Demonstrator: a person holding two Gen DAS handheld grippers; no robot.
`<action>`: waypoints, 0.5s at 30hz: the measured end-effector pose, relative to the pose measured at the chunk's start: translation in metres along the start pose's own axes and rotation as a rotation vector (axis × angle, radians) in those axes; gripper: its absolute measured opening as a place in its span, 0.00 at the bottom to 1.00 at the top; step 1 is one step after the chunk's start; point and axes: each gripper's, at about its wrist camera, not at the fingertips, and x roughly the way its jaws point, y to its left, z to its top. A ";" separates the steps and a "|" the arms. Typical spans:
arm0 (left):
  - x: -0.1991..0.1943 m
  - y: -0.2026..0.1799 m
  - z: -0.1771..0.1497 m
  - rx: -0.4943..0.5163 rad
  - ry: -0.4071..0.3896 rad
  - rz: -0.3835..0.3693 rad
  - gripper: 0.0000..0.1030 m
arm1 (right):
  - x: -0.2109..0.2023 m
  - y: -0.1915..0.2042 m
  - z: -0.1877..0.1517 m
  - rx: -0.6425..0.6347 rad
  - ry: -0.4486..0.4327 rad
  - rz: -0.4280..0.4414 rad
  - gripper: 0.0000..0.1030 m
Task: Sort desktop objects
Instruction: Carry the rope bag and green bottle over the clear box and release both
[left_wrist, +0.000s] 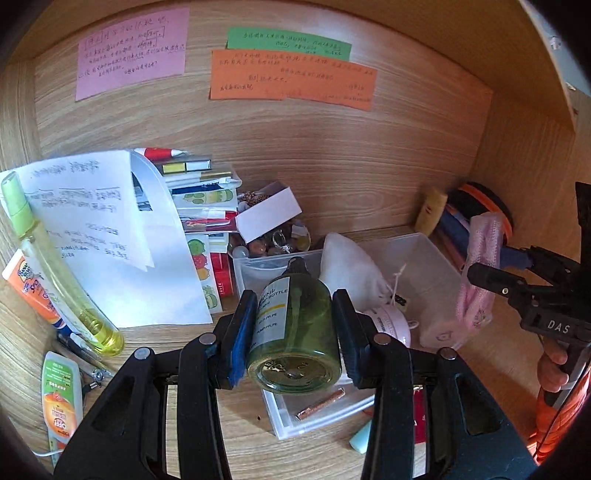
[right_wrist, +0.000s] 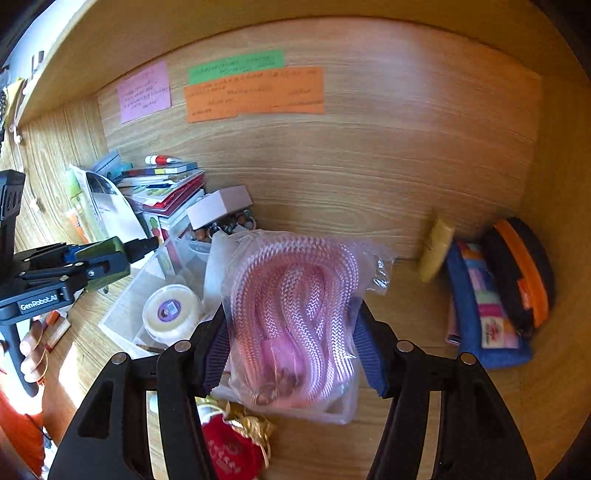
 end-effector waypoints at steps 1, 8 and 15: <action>0.004 0.000 0.000 -0.003 0.007 0.002 0.40 | 0.005 0.002 0.001 -0.004 0.006 0.002 0.55; 0.035 -0.001 0.000 0.000 0.062 0.029 0.40 | 0.026 0.007 -0.001 -0.021 0.027 0.003 0.55; 0.051 -0.003 -0.003 0.005 0.100 0.033 0.40 | 0.049 0.001 -0.010 -0.007 0.092 -0.004 0.55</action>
